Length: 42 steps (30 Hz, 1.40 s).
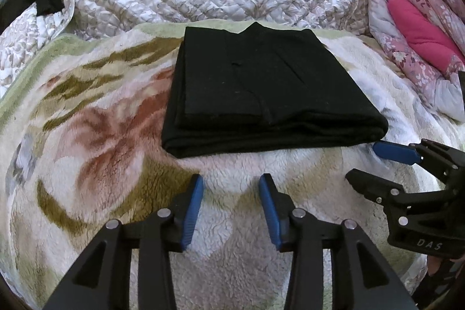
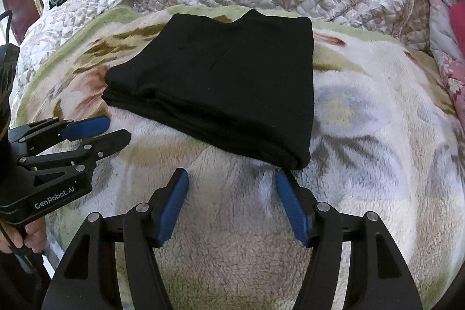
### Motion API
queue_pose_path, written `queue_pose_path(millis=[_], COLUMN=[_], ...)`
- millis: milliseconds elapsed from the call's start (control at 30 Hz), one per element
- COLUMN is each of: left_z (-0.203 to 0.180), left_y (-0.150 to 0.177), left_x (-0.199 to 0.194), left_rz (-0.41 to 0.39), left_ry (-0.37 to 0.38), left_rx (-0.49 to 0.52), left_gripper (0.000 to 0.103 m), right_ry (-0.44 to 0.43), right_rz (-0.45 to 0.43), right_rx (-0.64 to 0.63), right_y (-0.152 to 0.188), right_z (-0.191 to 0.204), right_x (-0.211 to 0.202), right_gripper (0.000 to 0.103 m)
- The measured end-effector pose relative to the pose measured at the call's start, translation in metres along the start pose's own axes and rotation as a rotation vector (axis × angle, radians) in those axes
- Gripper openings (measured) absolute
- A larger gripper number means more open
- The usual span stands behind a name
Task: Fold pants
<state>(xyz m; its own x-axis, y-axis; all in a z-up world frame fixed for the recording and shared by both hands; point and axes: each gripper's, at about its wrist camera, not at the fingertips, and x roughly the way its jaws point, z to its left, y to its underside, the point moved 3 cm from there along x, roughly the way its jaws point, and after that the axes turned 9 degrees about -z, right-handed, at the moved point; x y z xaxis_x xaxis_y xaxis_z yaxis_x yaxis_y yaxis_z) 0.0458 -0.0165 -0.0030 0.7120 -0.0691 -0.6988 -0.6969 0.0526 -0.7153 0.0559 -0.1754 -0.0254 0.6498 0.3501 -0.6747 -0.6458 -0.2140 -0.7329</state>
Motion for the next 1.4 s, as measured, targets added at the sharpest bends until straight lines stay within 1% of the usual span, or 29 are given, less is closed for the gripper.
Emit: queue_pose_path(millis=[1400], left_z=[-0.0014], left_y=[0.0003], left_x=[0.0007], left_rz=[-0.002], left_ry=[-0.008], left_rx=[0.013], left_gripper=[0.046], right_ry=[-0.002], right_rz=[-0.006], right_rx=[-0.003], right_y=[0.0], right_z=[-0.0001], right_x=[-0.0001], right_gripper=[0.065])
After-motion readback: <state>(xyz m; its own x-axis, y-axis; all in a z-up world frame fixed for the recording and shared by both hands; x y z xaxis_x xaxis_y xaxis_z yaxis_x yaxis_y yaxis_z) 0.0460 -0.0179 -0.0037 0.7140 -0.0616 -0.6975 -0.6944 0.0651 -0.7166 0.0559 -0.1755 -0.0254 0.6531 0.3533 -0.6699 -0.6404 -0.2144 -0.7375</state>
